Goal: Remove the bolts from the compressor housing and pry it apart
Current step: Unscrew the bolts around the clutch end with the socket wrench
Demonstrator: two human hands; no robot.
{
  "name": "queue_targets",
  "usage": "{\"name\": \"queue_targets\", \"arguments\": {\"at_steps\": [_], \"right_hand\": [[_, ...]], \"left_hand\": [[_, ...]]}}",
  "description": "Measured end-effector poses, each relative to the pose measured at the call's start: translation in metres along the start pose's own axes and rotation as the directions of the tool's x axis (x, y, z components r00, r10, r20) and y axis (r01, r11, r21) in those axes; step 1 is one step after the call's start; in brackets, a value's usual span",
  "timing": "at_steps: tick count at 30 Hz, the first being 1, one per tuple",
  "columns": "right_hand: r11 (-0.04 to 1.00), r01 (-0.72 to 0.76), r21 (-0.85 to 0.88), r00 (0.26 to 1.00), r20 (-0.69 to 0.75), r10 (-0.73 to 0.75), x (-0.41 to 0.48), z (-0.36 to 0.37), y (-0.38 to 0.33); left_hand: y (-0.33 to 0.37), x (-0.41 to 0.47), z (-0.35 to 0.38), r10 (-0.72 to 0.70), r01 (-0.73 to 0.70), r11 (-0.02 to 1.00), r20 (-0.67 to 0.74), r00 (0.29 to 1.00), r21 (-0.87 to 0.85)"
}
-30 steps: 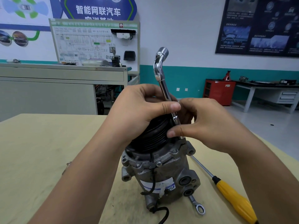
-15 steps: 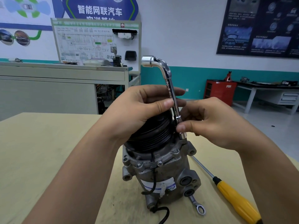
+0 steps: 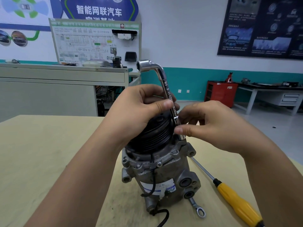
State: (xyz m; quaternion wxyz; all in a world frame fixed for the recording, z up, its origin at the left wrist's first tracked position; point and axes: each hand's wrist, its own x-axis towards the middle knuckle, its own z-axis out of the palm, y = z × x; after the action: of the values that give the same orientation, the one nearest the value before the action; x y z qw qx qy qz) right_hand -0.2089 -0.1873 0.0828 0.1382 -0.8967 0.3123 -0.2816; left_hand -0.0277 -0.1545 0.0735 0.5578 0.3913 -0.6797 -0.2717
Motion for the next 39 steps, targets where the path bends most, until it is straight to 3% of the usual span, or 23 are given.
{"name": "queue_targets", "arguments": {"at_steps": [9,18,29,39], "right_hand": [[0.999,-0.036,-0.038,0.988,-0.151,0.03,0.0002,0.0088,-0.0085],[0.999,-0.045,0.01,0.992,-0.119,0.046,-0.0006,0.0069,-0.009],[0.992,0.013,0.125,1.0,-0.022,-0.01,-0.0002,0.0023,-0.0045],[0.996,-0.03,0.09,0.999,-0.032,0.033,-0.0009,0.0001,-0.0036]], "left_hand": [[0.0028,-0.0018,0.0013,0.016,-0.014,0.999,-0.068,0.998,0.039],[0.002,-0.0015,0.0001,0.016,-0.016,0.999,0.0,1.0,0.037],[0.0028,-0.0028,-0.0018,0.038,-0.025,0.993,0.116,0.992,-0.115],[0.0015,-0.0009,0.0015,0.057,-0.055,0.997,0.032,0.998,-0.06]]}}
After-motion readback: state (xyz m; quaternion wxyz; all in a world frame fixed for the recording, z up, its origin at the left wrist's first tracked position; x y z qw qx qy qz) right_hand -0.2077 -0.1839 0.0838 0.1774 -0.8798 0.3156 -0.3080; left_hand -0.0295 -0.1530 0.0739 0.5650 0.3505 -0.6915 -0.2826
